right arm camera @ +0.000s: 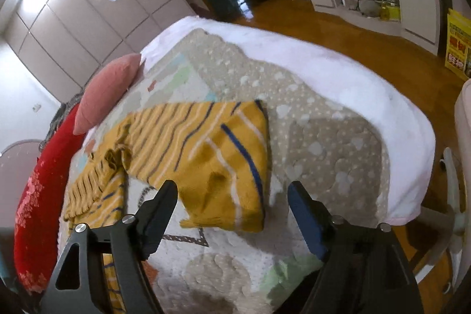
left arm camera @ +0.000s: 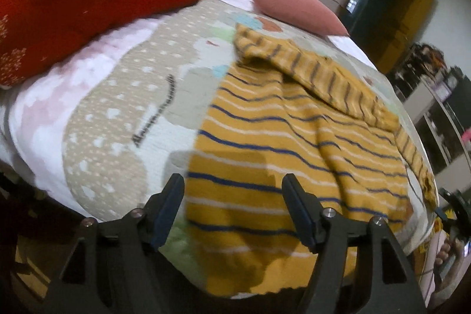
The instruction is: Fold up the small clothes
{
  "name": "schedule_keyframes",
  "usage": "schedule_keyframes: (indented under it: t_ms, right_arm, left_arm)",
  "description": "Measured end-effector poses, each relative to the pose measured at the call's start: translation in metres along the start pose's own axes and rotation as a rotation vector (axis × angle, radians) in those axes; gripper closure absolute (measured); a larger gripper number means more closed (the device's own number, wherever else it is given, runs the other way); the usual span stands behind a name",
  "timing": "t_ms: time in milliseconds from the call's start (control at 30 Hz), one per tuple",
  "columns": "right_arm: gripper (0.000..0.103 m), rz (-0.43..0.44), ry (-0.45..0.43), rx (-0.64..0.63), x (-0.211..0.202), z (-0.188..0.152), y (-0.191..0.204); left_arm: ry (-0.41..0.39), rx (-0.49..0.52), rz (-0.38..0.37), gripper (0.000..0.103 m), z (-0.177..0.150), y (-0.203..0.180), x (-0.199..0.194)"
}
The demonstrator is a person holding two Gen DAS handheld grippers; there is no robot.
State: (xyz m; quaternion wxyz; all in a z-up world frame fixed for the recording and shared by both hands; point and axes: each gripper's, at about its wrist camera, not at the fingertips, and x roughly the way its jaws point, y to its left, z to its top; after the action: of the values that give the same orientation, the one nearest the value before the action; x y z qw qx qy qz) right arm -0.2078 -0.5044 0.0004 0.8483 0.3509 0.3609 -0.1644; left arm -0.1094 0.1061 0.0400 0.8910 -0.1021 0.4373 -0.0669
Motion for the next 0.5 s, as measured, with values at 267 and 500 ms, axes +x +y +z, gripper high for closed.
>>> schedule_keyframes:
  t_ms: [267, 500]
  right_arm:
    - [0.021, -0.078, -0.077, -0.369, -0.006, -0.031, 0.055]
    - [0.050, -0.211, -0.050, -0.571, 0.030, -0.034, 0.062]
  left_arm:
    - [0.017, 0.029, 0.010, 0.031, -0.005, -0.011, -0.001]
    - [0.039, 0.053, 0.004, 0.031, -0.010, -0.023, 0.002]
